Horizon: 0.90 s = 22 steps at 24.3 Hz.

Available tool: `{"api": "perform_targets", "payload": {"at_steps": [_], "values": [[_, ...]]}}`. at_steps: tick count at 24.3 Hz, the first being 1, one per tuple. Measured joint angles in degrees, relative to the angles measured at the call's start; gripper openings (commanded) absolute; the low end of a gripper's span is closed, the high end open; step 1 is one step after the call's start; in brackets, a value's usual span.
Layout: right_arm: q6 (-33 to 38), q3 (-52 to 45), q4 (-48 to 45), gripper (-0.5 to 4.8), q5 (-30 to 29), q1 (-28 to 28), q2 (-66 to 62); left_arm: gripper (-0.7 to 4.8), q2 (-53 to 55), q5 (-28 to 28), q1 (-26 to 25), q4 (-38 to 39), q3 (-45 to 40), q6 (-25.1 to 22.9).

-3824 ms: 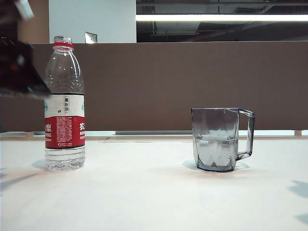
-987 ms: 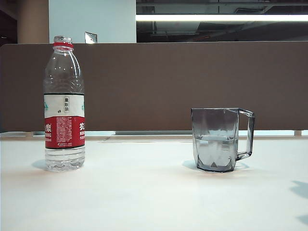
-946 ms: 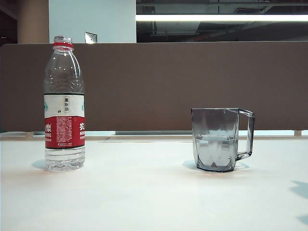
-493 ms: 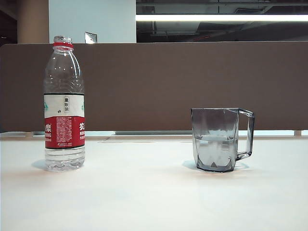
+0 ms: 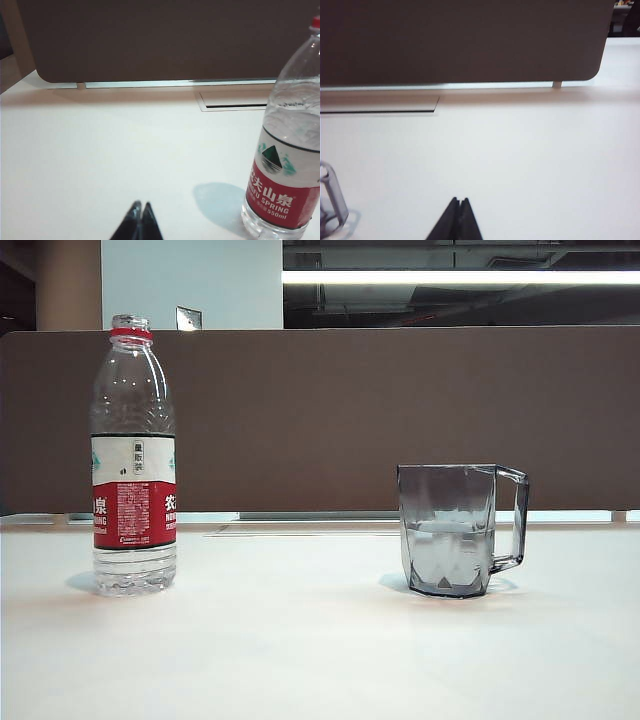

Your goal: Pick up the mineral water bottle with the left hand on the table and pour water into the mug until it's half full.

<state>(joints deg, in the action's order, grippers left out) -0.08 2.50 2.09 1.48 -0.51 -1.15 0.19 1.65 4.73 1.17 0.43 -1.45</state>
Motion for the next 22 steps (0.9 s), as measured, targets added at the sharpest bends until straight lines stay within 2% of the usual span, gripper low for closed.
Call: {"api": "perform_targets", "payload": {"at_steps": [9,22], "values": [[0.0,-2.1,-4.5,-0.04,-0.2,1.1,1.1,-0.05,0.0,0.0,0.0,0.0,0.0,0.0],[0.0,-2.1,-3.7,-0.04,-0.2,1.1,1.1,-0.05,0.0,0.0,0.0,0.0,0.0,0.0]]}}
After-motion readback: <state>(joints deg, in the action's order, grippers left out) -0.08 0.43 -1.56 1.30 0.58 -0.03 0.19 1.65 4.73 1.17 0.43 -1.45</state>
